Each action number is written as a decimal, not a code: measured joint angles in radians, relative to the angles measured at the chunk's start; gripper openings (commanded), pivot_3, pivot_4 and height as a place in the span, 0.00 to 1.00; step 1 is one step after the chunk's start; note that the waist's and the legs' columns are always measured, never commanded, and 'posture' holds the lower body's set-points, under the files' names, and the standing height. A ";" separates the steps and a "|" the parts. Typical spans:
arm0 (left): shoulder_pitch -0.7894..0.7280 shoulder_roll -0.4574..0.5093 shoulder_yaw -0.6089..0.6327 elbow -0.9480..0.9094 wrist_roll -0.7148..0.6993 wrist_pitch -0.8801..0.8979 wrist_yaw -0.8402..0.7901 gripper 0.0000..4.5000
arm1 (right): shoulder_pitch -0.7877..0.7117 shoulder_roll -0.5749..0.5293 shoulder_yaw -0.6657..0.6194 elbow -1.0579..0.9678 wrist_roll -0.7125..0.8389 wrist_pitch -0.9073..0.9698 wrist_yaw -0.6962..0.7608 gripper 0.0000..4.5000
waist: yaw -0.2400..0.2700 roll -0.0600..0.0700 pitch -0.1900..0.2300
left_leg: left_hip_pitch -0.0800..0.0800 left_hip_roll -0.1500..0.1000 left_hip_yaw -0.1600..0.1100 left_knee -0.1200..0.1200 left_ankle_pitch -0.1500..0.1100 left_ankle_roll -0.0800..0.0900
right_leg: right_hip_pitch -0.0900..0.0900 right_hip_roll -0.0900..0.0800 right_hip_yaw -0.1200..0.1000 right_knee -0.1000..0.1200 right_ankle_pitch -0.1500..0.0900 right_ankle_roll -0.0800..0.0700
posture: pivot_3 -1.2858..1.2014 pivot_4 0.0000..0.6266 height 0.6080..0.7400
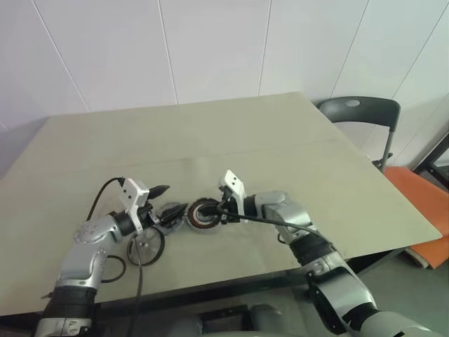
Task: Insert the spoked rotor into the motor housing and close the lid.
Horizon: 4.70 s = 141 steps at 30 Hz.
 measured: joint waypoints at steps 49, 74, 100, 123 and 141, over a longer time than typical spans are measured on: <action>0.112 0.009 0.243 -0.297 -0.411 0.340 0.136 1.00 | -0.044 -0.048 -0.087 0.014 0.070 -0.027 0.042 0.01 | -0.005 -0.001 0.004 | 0.012 0.001 0.000 -0.004 0.000 0.000 | 0.012 0.000 0.000 -0.003 -0.004 0.004 | 0.52 0.00 1.00; 0.500 0.056 0.509 -0.247 -1.250 0.830 0.813 1.00 | -0.044 -0.069 -0.049 0.002 0.067 -0.038 0.074 0.01 | -0.001 0.002 0.013 | 0.010 0.002 -0.002 -0.005 -0.001 -0.001 | 0.014 0.000 -0.003 -0.012 -0.006 0.000 | 0.52 0.00 1.00; 0.437 0.169 0.344 -0.133 -1.341 0.874 0.848 0.49 | -0.044 -0.066 -0.052 0.021 0.067 -0.048 0.025 0.00 | 0.026 0.004 0.012 | 0.000 -0.002 -0.001 -0.004 0.000 -0.001 | 0.004 -0.001 -0.002 -0.010 -0.004 -0.005 | 0.52 0.00 1.00; 0.290 0.216 0.334 -0.059 -1.079 1.002 0.483 0.07 | -0.044 -0.116 -0.072 0.040 0.079 -0.040 0.047 0.00 | 0.030 0.003 0.012 | -0.001 -0.002 -0.003 -0.003 0.000 -0.001 | 0.003 -0.002 -0.003 -0.009 -0.004 -0.004 | 0.52 0.00 1.00; -0.418 0.194 0.114 0.274 -0.969 1.350 0.509 0.07 | 0.077 -0.319 -0.125 -0.213 0.159 0.058 0.206 0.00 | 0.024 0.001 0.012 | -0.001 -0.003 -0.001 -0.002 0.000 -0.001 | 0.000 -0.001 -0.001 -0.004 -0.001 0.000 | 0.52 0.00 1.00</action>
